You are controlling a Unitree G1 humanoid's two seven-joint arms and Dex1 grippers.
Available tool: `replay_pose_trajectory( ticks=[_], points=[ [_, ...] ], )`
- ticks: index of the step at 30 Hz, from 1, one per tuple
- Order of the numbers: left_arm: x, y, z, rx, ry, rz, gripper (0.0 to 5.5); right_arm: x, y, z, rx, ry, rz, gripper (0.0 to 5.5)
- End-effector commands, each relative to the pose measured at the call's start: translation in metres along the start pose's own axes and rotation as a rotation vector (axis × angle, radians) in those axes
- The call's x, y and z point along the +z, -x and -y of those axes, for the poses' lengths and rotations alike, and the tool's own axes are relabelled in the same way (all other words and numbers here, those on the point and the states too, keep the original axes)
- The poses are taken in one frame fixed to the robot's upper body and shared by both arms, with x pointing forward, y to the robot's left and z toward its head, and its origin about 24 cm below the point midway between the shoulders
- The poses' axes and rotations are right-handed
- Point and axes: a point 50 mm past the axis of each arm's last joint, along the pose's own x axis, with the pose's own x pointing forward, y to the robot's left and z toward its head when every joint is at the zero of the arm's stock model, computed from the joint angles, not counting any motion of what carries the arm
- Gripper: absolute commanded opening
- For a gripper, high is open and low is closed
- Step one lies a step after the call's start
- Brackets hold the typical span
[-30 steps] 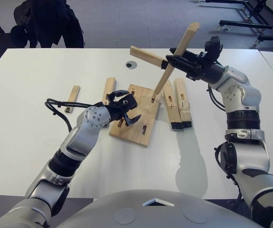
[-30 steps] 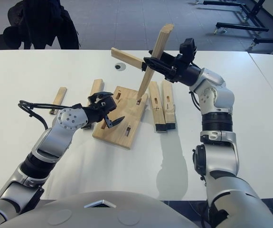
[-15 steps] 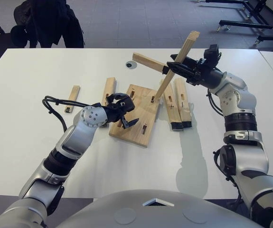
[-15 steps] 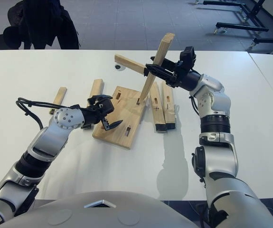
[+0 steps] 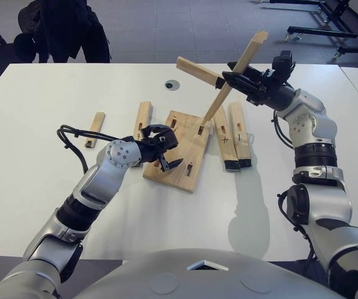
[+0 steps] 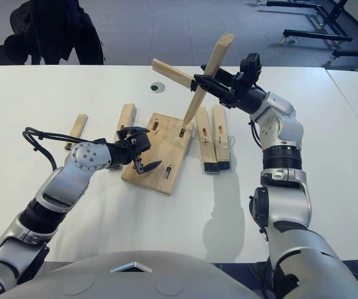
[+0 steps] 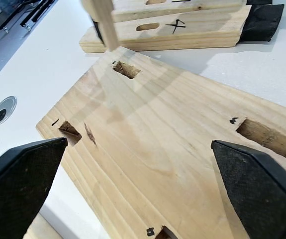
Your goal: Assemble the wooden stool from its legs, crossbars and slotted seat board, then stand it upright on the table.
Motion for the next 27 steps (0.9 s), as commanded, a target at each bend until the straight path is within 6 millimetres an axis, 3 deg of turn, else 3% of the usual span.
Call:
replay_pose_trajectory(
  ticks=[1, 9, 18, 24, 27],
  points=[
    [0.001, 0.002, 0.002, -0.018, -0.012, -0.009, 5.31, 0.008, -0.01, -0.001, 0.018, 0.021, 0.041, 2.08],
    [0.0, 0.004, 0.003, -0.038, -0.022, -0.015, 5.31, -0.014, 0.008, -0.011, 0.006, -0.031, 0.017, 2.08],
    [-0.001, 0.006, 0.004, -0.062, -0.032, -0.02, 5.31, -0.028, 0.01, -0.019, -0.005, -0.066, 0.009, 2.08],
    [-0.002, 0.003, 0.009, -0.07, -0.017, -0.021, 5.31, -0.011, 0.006, -0.011, -0.015, -0.024, 0.023, 2.08],
    [-0.013, 0.001, 0.016, -0.079, -0.09, -0.066, 5.31, 0.001, 0.007, -0.007, -0.026, 0.003, 0.039, 2.08]
  ],
)
